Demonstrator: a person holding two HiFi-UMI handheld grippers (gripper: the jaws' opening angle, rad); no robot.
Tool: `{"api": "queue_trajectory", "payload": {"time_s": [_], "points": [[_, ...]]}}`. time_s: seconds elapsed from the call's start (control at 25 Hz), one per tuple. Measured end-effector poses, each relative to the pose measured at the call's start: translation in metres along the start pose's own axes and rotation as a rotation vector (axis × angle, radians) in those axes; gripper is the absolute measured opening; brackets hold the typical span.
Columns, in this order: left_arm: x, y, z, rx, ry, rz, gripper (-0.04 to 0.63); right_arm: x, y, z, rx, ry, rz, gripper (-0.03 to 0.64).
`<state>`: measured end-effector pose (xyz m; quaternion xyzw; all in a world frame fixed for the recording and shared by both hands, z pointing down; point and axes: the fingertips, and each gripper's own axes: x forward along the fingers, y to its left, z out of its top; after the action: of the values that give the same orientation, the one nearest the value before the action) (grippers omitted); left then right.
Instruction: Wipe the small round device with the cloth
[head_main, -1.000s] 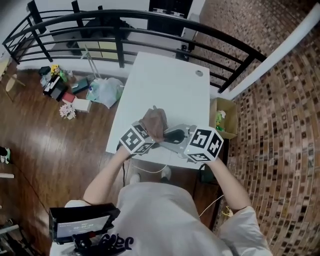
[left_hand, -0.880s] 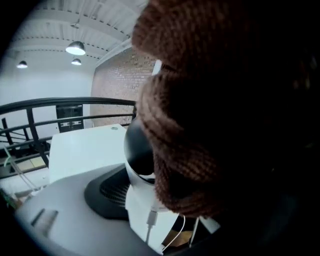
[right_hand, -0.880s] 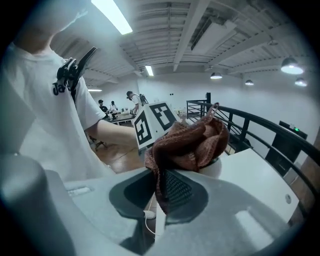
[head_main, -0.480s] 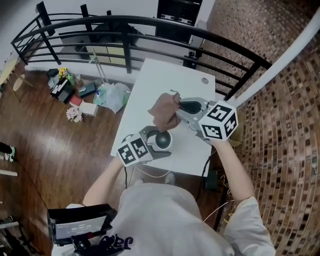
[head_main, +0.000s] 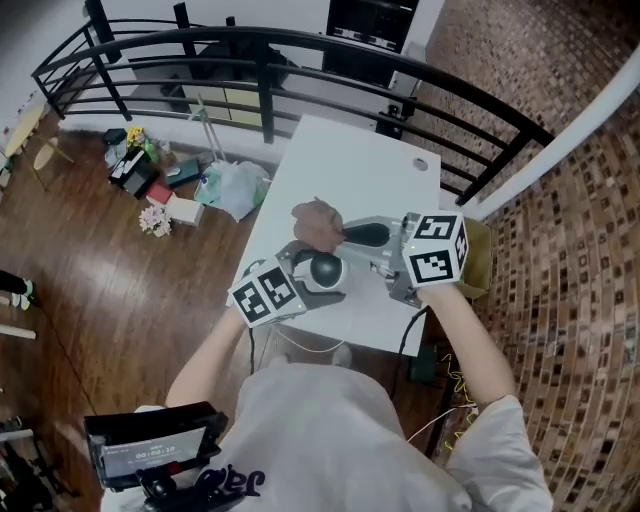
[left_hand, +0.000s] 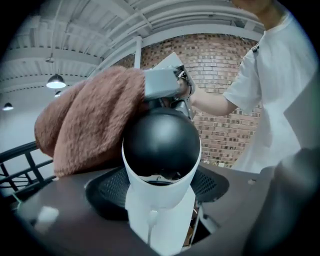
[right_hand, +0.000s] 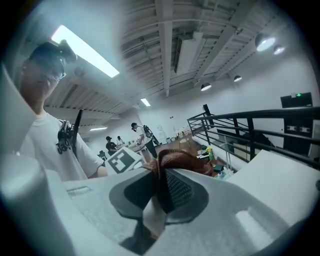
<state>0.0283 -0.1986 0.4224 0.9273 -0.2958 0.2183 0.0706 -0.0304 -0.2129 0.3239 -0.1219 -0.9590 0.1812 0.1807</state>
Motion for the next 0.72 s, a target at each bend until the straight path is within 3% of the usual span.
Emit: {"api": "queue_trajectory", "payload": {"time_s": [0.16,0.32,0.48,0.56,0.64,0.72], "points": [[-0.001,0.006,-0.002,-0.072,-0.003,0.007,0.391,-0.006,0.036,-0.004,-0.097,0.046,0.040,0.037],[0.002,0.015,-0.003,-0.168,-0.025,0.019,0.391,0.001,0.057,-0.055,-0.146,0.181,0.049,0.035],[0.003,0.015,-0.010,-0.170,-0.016,0.016,0.391,0.010,0.061,-0.097,-0.128,0.245,0.037,0.035],[0.004,0.009,-0.013,-0.169,-0.023,-0.010,0.391,0.003,0.061,-0.088,-0.114,0.201,0.046,0.035],[0.002,0.000,-0.010,-0.155,-0.058,-0.047,0.391,-0.013,0.056,-0.056,-0.085,0.078,0.038,0.035],[-0.004,-0.011,-0.006,-0.098,-0.088,-0.088,0.391,-0.037,0.033,-0.013,-0.053,-0.071,-0.047,0.035]]}}
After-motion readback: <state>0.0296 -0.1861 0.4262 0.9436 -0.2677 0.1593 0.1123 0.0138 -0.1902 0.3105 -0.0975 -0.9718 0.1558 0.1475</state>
